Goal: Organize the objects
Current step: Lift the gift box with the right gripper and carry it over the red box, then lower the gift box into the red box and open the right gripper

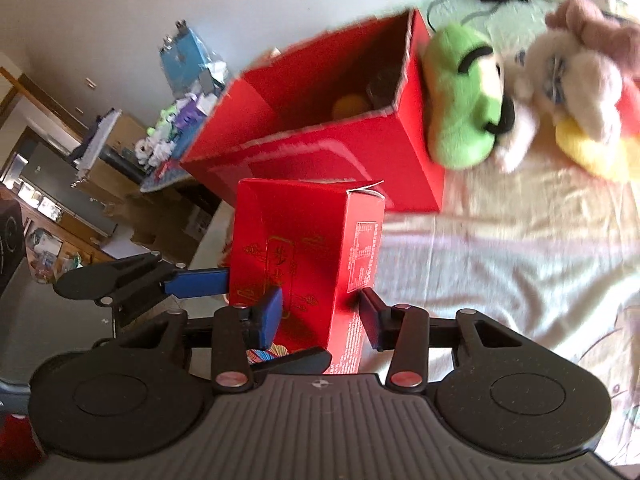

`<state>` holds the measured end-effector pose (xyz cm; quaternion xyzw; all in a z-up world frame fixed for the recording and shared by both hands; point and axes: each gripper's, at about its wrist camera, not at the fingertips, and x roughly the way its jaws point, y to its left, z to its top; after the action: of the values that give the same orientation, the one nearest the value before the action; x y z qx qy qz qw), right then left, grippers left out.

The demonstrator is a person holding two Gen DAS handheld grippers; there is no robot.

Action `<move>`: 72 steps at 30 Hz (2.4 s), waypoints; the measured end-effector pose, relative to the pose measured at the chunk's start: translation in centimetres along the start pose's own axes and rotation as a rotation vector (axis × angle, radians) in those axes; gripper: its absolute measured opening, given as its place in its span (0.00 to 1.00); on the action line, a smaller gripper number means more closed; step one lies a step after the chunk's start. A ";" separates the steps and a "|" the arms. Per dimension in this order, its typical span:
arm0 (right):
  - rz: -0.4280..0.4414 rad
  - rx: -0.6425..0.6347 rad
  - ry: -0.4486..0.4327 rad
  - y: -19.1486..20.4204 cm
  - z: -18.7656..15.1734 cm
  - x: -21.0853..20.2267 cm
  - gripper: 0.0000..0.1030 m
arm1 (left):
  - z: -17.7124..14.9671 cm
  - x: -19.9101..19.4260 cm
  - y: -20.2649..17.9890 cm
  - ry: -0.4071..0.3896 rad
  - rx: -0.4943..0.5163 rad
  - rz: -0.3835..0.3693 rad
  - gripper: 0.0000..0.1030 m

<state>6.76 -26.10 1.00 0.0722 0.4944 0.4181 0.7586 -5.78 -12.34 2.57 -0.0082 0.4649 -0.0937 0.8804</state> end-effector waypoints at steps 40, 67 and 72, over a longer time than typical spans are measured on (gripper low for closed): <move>-0.010 -0.103 -0.325 8.6 12.3 3.2 0.42 | 10.4 -4.3 15.0 -0.307 -0.068 -0.061 0.80; 0.003 0.125 0.098 2.9 15.9 16.2 0.42 | 11.2 9.9 21.4 0.054 -0.268 0.031 0.80; -0.014 0.149 0.144 2.0 16.0 17.2 0.42 | 11.2 11.6 21.8 0.109 -0.299 0.021 0.80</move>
<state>21.33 -7.87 -1.80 0.0948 0.5779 0.3790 0.7165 13.23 6.26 -2.70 -0.1291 0.5208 -0.0147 0.8437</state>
